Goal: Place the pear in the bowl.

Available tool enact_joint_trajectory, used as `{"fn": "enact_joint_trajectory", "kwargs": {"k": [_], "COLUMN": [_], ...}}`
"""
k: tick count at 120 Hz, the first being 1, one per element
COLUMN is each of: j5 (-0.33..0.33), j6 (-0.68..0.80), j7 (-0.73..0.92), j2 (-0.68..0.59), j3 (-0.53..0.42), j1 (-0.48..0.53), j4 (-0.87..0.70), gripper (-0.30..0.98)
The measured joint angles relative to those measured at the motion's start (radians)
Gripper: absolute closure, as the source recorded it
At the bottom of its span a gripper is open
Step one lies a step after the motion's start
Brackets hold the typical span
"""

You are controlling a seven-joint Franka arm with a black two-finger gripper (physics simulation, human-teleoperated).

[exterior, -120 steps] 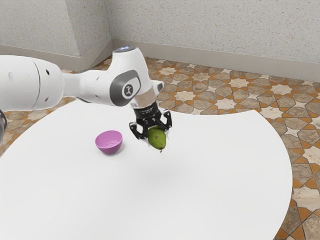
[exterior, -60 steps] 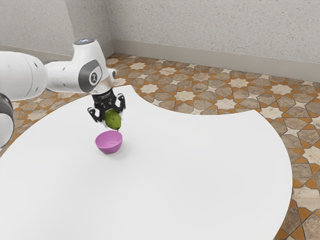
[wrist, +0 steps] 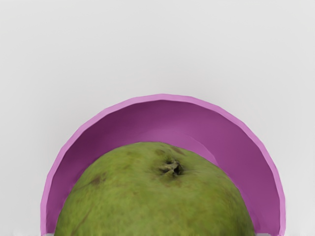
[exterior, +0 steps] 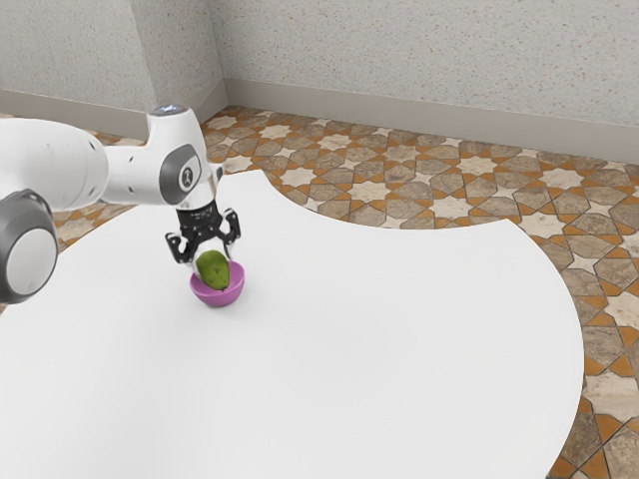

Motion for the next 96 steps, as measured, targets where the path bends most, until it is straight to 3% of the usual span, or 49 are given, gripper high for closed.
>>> {"fn": "enact_joint_trajectory", "kwargs": {"k": [23,46,57,75,96], "j5": [-0.002,-0.002,-0.001,0.094,0.14], "j6": [0.0,-0.121,-0.22,-0.358,-0.461], "j7": [0.011,0.133,0.251,0.526,0.809], "j2": [-0.032,-0.253,-0.348,-0.487,-0.544], "j3": [-0.005,-0.006,-0.005,-0.014,-0.038], "j1": [-0.014,-0.069,-0.088,-0.115,-0.146], "j4": [-0.012,-0.065,-0.065,-0.041,-0.02], "gripper": [0.07,0.03,0.02,0.01,0.0]}}
